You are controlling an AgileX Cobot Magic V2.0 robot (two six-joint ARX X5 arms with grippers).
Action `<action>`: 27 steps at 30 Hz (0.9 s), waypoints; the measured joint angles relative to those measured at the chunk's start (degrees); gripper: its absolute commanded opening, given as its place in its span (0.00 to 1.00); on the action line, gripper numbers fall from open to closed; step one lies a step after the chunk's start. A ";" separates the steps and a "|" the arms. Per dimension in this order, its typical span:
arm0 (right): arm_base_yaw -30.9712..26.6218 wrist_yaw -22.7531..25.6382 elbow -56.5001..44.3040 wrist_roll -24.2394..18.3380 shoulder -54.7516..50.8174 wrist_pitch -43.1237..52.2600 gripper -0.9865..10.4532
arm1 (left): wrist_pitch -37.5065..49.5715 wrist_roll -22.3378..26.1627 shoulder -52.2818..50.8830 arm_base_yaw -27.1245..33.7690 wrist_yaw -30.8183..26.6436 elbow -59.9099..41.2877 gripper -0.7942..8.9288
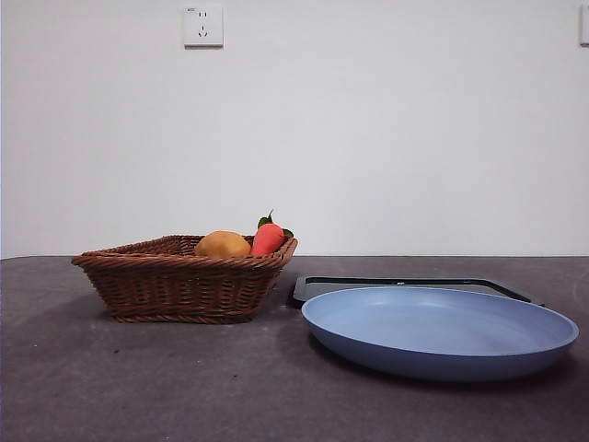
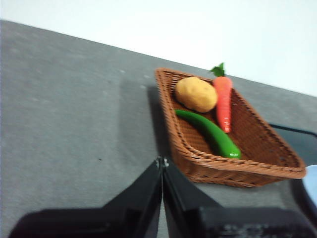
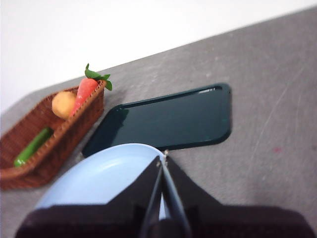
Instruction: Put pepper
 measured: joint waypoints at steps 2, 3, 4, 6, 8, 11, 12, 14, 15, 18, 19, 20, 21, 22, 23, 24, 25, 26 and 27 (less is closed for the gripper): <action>0.00 0.02 1.25 2.32 0.04 -0.15 0.09 | -0.98 -1.46 0.00 0.00 0.46 0.92 0.09; 0.00 0.02 2.08 2.97 0.11 -0.15 0.09 | -1.62 -2.05 0.04 0.00 0.50 1.75 0.09; 0.00 0.00 2.97 3.41 0.24 -0.09 0.09 | -2.32 -2.58 0.07 0.00 0.66 2.93 0.09; 0.00 0.00 5.70 4.07 1.09 0.07 0.09 | -3.04 -3.10 0.57 0.00 1.51 5.53 0.09; 0.00 0.00 8.57 4.42 2.95 0.00 0.09 | -4.33 -3.23 1.90 0.00 2.34 8.50 0.09; 0.00 -0.02 13.00 4.39 6.86 -0.94 0.09 | -6.88 -3.56 5.81 0.00 3.65 13.07 0.09; 0.00 -0.02 14.78 4.31 8.52 -1.79 0.09 | -7.41 -3.54 7.41 0.00 4.50 14.58 0.09; 0.00 -0.04 18.78 3.78 12.20 -4.13 0.09 | -8.63 -3.32 10.82 0.00 6.69 17.90 0.09; 0.00 -0.04 20.61 3.30 13.77 -5.49 0.09 | -9.20 -2.95 12.33 0.00 7.76 19.47 0.09; 0.02 -2.14 27.12 0.83 19.43 -11.15 0.09 | -11.61 -1.01 17.59 0.00 11.65 24.81 0.09; 0.02 -3.10 29.14 -0.15 21.22 -13.14 0.09 | -12.68 -0.31 19.23 0.00 12.94 26.38 0.09; 0.02 -4.15 31.52 -1.46 23.26 -15.69 0.09 | -14.01 0.61 21.11 0.00 14.16 28.20 0.09; 0.02 -4.94 33.77 -2.78 25.16 -18.25 0.09 | -15.45 1.57 22.86 0.00 15.19 29.88 0.09; 0.04 -5.64 35.80 -4.07 26.86 -20.79 0.09 | -16.85 2.58 24.46 0.00 16.15 31.36 0.09; 0.04 -6.38 38.36 -5.86 29.11 -24.15 0.09 | -18.80 3.96 26.34 0.00 17.31 33.18 0.09; 0.04 -7.15 40.15 -7.26 30.69 -26.75 0.09 | -20.22 4.94 27.54 0.00 18.23 34.36 0.09; 0.04 -7.87 42.16 -8.92 32.54 -29.86 0.09 | -22.05 6.34 29.03 0.00 19.61 35.82 0.09; 0.13 -8.44 43.87 -10.36 34.03 -32.57 0.09 | -23.78 7.48 30.08 0.00 20.74 37.03 0.09; 0.22 -8.74 45.64 -12.02 35.63 -35.65 0.09 | -25.64 8.79 31.21 0.00 21.99 38.34 0.09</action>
